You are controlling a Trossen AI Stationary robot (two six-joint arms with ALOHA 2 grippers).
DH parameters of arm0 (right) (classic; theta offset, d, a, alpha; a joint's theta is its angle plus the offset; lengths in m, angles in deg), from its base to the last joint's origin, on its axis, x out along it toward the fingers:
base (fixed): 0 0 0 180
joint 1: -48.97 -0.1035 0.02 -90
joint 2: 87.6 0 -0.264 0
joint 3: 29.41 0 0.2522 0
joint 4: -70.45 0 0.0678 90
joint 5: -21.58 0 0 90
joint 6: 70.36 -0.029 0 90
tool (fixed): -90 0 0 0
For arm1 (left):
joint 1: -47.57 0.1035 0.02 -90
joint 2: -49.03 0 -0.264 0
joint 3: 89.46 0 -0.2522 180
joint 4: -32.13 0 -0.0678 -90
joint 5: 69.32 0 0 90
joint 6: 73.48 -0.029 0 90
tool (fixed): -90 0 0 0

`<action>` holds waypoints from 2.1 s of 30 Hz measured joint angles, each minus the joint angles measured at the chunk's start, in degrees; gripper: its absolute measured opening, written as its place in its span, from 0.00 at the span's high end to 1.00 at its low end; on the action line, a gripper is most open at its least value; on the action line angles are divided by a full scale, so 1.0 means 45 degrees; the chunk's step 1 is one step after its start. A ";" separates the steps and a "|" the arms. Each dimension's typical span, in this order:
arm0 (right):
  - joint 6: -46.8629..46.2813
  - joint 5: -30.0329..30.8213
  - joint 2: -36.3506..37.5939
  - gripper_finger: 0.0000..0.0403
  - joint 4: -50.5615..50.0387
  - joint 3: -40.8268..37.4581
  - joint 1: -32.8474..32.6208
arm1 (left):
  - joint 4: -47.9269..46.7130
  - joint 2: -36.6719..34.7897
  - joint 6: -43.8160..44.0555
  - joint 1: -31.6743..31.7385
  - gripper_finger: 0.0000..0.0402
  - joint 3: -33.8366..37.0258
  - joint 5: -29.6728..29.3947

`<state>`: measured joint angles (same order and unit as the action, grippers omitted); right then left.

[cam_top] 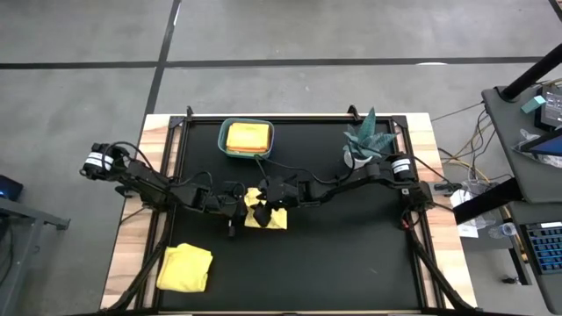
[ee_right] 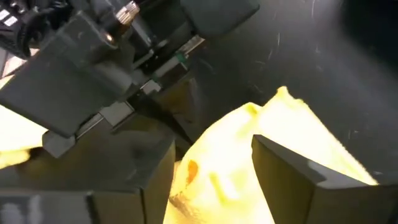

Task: Fold microfiber towels
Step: Fold the right yellow microfiber cloth

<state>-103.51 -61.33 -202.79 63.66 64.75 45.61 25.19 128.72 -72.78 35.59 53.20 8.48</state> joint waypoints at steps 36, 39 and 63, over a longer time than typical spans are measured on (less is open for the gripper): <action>0.3944 0.1814 0.1507 0.52 -0.4940 -0.0592 -0.2029 | -0.0311 -0.1549 0.1819 -0.0778 0.68 0.0038 0.1262; 0.3944 0.1809 0.1497 0.52 -0.4805 -0.0621 -0.2029 | 0.0126 -0.1111 0.1576 -0.0782 0.70 -0.0013 0.1621; 0.3727 0.1285 0.1400 0.74 -0.3146 -0.2117 -0.2107 | -0.0394 -0.0836 0.1345 -0.0801 0.99 0.0068 0.2790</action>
<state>-86.73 -55.55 -196.48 49.50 55.22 36.13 23.42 124.96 -66.73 31.98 53.51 21.03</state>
